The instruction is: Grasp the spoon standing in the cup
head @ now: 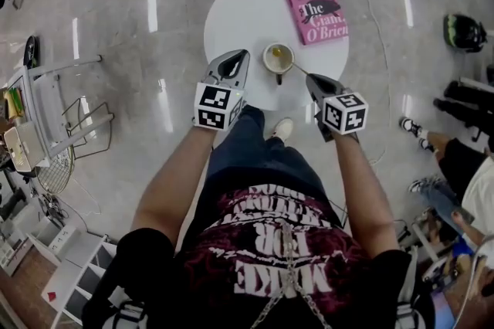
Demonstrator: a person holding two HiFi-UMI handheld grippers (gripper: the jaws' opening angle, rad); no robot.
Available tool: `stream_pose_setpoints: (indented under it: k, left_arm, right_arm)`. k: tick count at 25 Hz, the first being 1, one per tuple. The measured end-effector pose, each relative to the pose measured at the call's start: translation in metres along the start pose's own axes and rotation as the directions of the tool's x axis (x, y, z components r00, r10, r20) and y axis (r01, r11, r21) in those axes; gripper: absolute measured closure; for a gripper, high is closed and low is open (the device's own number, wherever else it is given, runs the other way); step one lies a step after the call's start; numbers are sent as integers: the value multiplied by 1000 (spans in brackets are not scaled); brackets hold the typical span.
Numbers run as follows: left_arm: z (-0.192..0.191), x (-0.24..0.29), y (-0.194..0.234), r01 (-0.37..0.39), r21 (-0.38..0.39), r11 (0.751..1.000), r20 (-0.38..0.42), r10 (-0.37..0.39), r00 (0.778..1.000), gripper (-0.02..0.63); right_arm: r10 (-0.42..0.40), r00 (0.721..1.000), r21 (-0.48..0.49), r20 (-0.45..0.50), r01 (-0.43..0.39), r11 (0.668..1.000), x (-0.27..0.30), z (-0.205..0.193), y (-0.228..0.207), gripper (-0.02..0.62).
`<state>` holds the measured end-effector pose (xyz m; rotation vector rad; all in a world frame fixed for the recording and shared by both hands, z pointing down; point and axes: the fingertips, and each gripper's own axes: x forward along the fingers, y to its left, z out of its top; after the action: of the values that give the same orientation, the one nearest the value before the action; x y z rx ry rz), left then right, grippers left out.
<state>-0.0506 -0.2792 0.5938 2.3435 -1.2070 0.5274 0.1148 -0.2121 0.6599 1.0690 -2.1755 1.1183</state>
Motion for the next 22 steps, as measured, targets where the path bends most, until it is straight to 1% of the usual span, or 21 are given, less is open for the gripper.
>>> stream_pose_setpoints:
  k: [10, 13, 22]
  left_arm:
    - [-10, 6, 10, -6, -9, 1000, -29, 6, 1000, 581]
    - [-12, 9, 10, -4, -5, 1000, -35, 4, 999, 581]
    - [-3, 10, -3, 13, 1, 1000, -16, -13, 1000, 581]
  right_arm:
    - [-6, 999, 17, -47, 7, 1000, 19, -12, -12, 560]
    - [-10, 999, 2, -52, 11, 1000, 24, -10, -12, 560]
    - [-35, 997, -30, -69, 33, 999, 25, -18, -13, 558]
